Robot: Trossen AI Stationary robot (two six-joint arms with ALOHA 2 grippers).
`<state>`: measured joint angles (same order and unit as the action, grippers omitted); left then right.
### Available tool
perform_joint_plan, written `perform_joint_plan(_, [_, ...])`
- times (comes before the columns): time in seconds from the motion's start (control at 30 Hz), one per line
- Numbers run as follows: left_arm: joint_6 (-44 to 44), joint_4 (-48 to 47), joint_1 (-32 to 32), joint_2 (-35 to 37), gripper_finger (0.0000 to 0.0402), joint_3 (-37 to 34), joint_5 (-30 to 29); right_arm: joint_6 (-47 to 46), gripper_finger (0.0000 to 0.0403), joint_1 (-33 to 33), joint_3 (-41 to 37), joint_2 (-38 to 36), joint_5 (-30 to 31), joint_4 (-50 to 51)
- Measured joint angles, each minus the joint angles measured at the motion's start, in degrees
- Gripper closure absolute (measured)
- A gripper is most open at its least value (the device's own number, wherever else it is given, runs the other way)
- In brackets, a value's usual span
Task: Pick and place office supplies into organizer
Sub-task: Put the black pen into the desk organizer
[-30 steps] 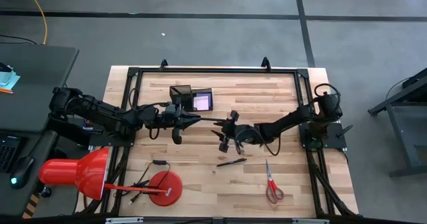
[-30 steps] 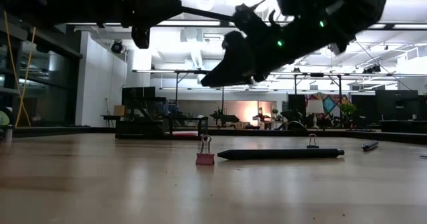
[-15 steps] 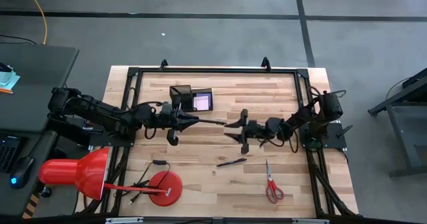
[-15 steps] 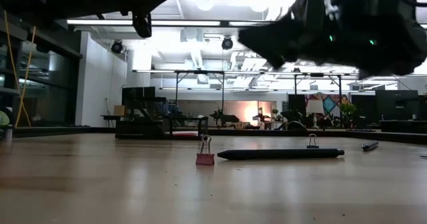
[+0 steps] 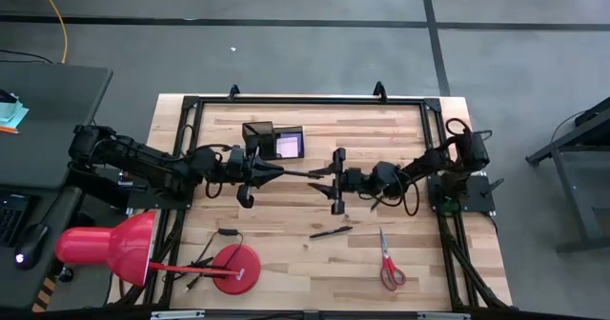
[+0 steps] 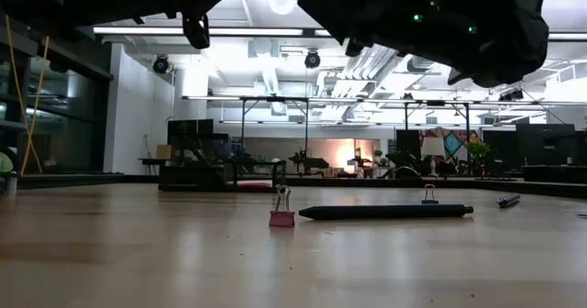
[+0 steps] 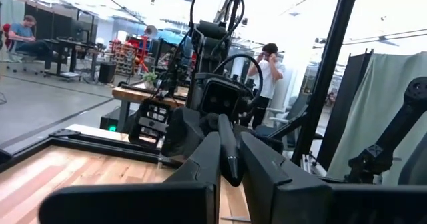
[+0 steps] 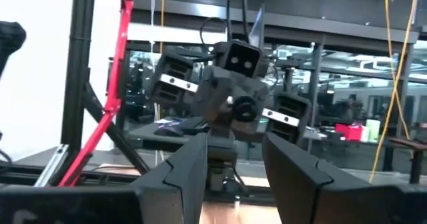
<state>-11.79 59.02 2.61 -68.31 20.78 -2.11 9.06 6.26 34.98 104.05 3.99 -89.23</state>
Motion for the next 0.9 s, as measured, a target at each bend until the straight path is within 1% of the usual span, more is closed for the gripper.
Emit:
perform_joint_plan(0.13, [0.0, -0.35, 0.0, 0.0, 0.039, 0.02, 0.02, 0.42, 0.0263, 0.12, 0.28, 0.0, -1.52, -0.17])
perform_joint_plan(0.23, [0.0, -0.35, 0.0, 0.0, 0.039, 0.0, 0.02, 0.24, 0.0263, 0.11, 0.28, 0.0, -3.11, -0.58])
perform_joint_plan(0.4, [0.0, -0.32, 0.0, 0.0, 0.0379, 0.02, 0.02, -0.05, 0.0263, 0.09, 1.17, 0.0, -2.98, -0.7])
perform_joint_plan(0.5, [0.0, -0.35, 0.0, 0.0, 0.0386, 0.02, 0.13, 0.19, 0.0263, 0.09, 1.98, 0.0, -2.48, -0.58])
perform_joint_plan(0.67, [-0.02, -0.52, -0.04, 0.02, 0.0391, 0.02, 0.38, 0.19, 0.0263, 0.09, 2.8, 0.0, -3.67, -0.39])
perform_joint_plan(0.77, [-0.02, -0.7, -0.04, 0.02, 0.0382, 0.02, 0.35, -1.12, 0.0263, 0.09, 2.82, 0.0, -3.43, -0.47])
perform_joint_plan(0.9, [-0.02, -0.87, 0.0, 0.0, 0.0382, 0.02, 0.15, -3.25, 0.0263, 0.09, 2.86, 0.0, -0.12, -0.63])
